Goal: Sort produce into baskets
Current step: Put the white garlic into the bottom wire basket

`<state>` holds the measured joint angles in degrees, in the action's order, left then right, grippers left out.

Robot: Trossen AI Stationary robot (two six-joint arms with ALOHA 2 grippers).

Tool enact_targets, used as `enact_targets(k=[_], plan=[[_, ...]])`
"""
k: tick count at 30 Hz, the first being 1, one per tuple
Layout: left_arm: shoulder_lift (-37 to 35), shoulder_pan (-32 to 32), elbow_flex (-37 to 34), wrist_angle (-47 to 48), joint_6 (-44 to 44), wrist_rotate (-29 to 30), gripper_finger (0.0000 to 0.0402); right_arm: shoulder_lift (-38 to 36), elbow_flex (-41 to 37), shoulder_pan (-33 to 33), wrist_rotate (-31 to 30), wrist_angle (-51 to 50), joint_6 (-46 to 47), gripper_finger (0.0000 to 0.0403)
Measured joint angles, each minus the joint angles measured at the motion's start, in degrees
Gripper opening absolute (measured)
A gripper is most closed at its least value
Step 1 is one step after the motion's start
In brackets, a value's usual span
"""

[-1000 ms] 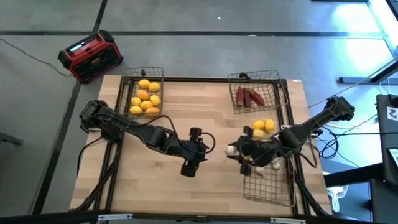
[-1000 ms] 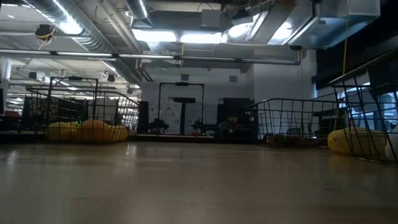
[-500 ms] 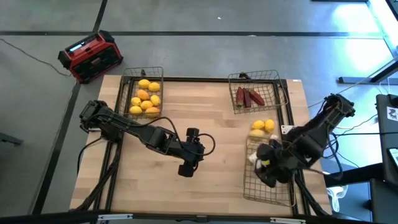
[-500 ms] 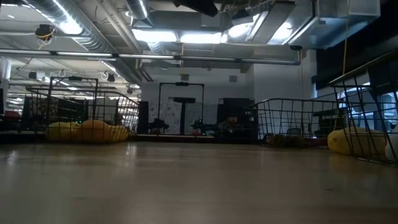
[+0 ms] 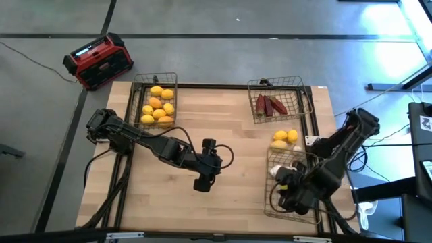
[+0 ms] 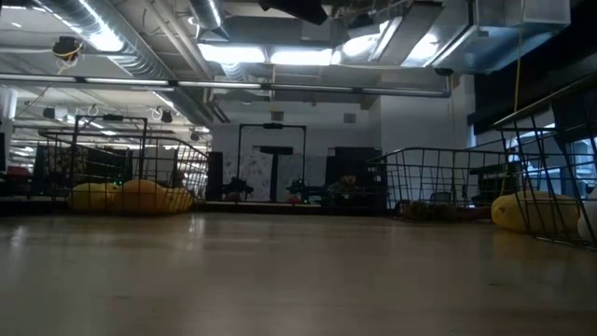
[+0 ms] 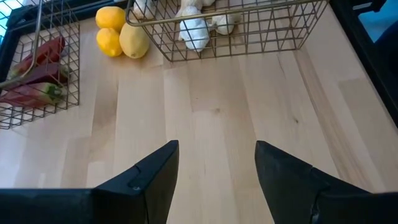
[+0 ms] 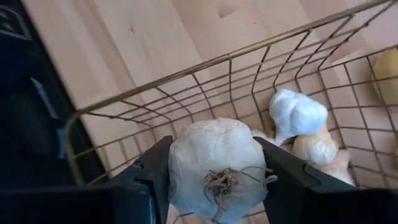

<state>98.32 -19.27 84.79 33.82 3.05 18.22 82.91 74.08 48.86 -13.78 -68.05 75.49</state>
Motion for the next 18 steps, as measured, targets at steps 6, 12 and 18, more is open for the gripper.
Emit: enact_targets(k=[6,12,18], plan=[[0.02,0.00,0.00,0.05,0.00,0.00,0.0208,2.42,-4.82,-1.40,3.84,4.51,-1.72,0.0179],[0.04,0.01,0.00,0.13,0.22,-0.01,0.0208,1.47,-15.79,-1.38,6.82,16.58,0.40,0.0179],[0.07,0.00,0.00,0.11,0.22,-0.02,0.0208,1.21,-23.79,-1.39,6.93,24.73,3.58,0.0179]])
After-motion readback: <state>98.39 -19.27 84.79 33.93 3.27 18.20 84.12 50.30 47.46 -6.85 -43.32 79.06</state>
